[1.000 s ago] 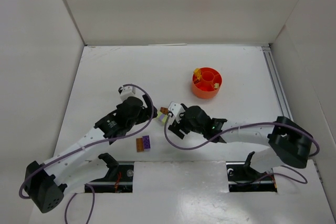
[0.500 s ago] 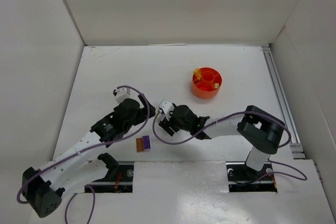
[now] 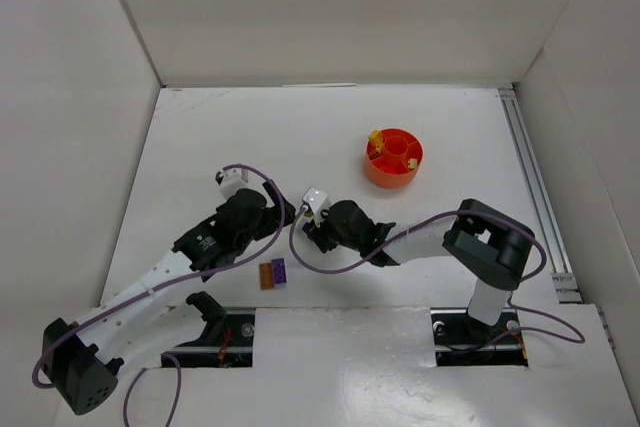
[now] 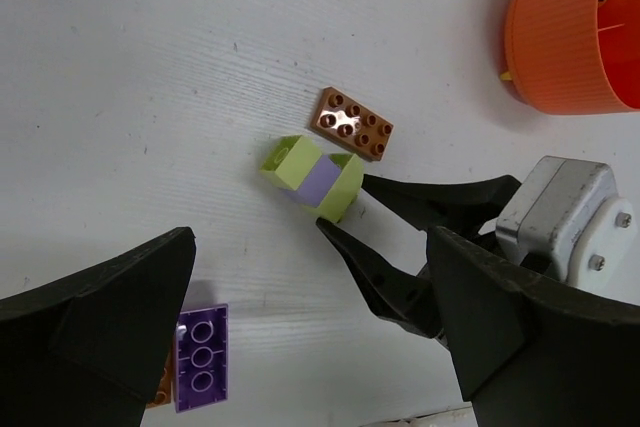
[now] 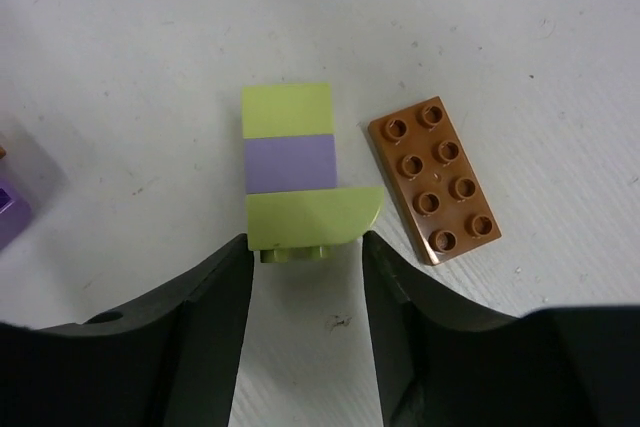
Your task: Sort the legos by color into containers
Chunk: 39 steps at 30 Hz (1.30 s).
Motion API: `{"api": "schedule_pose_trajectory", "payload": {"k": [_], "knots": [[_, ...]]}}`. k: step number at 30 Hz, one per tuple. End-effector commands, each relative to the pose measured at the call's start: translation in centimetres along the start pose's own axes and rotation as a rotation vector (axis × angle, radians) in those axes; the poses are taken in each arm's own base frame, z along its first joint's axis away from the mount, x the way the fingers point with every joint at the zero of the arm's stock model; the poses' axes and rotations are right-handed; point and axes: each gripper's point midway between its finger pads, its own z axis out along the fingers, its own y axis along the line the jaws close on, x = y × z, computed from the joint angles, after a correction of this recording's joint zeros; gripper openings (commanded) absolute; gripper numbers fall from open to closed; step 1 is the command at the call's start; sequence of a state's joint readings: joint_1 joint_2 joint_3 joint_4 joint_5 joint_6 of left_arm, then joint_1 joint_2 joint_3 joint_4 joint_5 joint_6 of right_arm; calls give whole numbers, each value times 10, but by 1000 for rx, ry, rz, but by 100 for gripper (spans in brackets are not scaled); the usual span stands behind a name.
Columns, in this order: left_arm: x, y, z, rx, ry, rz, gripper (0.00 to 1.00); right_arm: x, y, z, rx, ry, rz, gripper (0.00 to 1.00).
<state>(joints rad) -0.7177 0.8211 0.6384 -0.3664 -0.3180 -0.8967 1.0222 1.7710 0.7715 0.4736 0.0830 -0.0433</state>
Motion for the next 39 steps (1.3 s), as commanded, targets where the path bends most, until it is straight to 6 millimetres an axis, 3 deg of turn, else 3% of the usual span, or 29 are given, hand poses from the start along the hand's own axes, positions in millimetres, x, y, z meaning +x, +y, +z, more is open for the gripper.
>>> {"api": "schedule_pose_trajectory", "payload": {"k": [1, 3, 9, 16, 21, 23, 25, 31, 35, 36, 39], "knots": [[1, 5, 1, -13, -5, -4, 100, -29, 2, 5, 0, -93, 28, 51], [0, 2, -1, 7, -7, -11, 100, -29, 2, 5, 0, -93, 28, 51], [4, 5, -2, 12, 1, -20, 100, -28, 7, 13, -27, -87, 27, 67], [7, 7, -4, 17, 8, -20, 100, -30, 10, 21, -48, -87, -22, 69], [7, 7, -4, 17, 8, -20, 100, -33, 9, 21, -48, -98, -30, 49], [7, 7, -4, 17, 8, -20, 100, -28, 9, 20, -47, -88, -49, 46], [9, 7, -3, 16, 22, -17, 100, -37, 10, 19, -59, -120, -79, 41], [10, 7, -3, 16, 22, -17, 100, -37, 14, 19, -88, -124, -110, 31], [11, 1, -5, 47, 36, -23, 100, -52, 14, -2, -96, -169, -118, 29], [11, 1, -5, 47, 36, -9, 100, -66, 12, -14, -93, -200, -117, 29], [15, -10, -6, 111, 57, 18, 100, -64, 10, -33, -92, -193, -139, 26]]}}
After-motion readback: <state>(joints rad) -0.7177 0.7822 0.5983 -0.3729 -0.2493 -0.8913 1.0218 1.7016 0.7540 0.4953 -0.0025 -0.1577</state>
